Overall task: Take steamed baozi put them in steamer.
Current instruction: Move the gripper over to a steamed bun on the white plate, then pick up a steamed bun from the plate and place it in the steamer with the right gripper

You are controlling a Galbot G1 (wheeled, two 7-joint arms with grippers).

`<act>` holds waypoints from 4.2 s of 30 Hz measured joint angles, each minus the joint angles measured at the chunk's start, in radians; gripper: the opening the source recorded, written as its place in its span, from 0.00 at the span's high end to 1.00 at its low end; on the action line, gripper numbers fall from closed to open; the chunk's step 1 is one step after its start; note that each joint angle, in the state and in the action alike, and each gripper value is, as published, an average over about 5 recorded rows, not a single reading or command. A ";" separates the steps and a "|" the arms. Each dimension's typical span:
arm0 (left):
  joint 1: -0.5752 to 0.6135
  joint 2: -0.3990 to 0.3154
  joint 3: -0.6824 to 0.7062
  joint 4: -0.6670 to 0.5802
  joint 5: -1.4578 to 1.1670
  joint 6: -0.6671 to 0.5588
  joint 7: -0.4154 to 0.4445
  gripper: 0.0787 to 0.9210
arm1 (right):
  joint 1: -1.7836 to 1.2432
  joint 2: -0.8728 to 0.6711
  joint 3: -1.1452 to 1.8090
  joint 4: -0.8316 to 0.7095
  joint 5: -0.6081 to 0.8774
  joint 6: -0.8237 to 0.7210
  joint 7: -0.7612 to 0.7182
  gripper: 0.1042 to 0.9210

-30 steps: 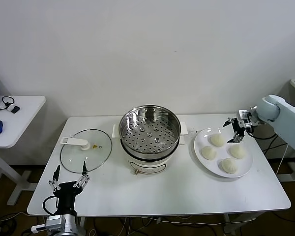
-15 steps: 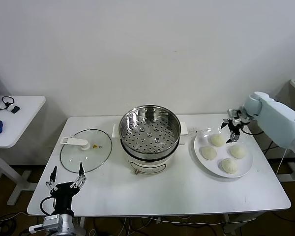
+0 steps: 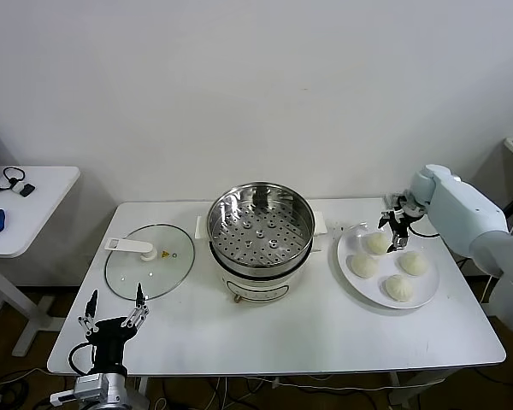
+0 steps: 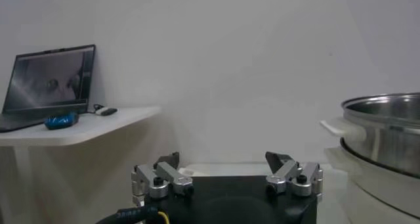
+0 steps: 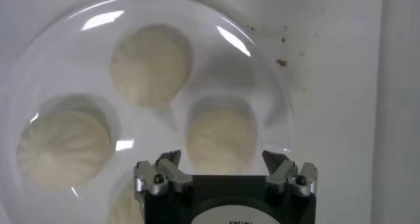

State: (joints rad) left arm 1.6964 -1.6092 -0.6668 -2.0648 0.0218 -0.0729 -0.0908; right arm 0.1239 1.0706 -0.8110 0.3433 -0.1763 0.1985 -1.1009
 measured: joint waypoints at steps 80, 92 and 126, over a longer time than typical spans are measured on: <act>0.008 0.000 0.017 -0.020 0.012 -0.027 0.000 0.12 | 0.567 0.106 -0.708 0.485 0.350 0.579 0.195 0.30; 0.004 0.000 0.008 -0.019 -0.004 -0.028 -0.003 0.12 | 0.492 0.318 -0.692 0.297 0.293 0.626 0.206 0.30; -0.004 0.000 -0.007 -0.013 -0.016 -0.033 -0.006 0.12 | 0.335 0.476 -0.634 0.076 0.218 0.625 0.194 0.17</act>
State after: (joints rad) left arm 1.6922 -1.6092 -0.6737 -2.0773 0.0059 -0.1063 -0.0970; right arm 0.4592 1.5464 -1.4455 0.4194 0.0414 0.8236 -0.9071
